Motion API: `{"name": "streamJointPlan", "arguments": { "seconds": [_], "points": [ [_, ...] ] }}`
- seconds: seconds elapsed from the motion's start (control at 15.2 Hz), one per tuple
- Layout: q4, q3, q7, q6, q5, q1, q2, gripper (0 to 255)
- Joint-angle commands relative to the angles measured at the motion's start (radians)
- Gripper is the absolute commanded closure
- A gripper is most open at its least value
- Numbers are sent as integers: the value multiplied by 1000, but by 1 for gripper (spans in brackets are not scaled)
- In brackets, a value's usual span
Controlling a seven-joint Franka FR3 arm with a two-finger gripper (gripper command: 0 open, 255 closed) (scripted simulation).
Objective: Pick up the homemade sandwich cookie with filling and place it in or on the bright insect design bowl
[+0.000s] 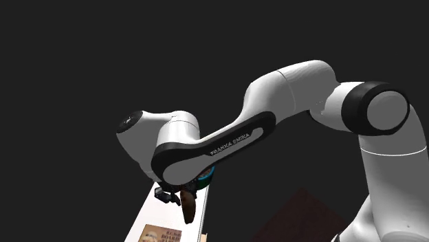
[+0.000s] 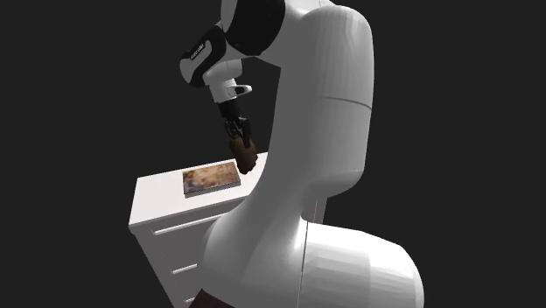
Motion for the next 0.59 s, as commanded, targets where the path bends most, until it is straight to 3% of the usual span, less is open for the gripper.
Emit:
{"name": "streamJointPlan", "arguments": {
  "seconds": [0.0,0.33,0.53],
  "points": [
    [9,5,-7,-19,8,-3,-14,255],
    [31,14,-21,-61,23,-6,-39,255],
    [56,-8,-80,-63,2,-41,-30,255]
  ]
}}
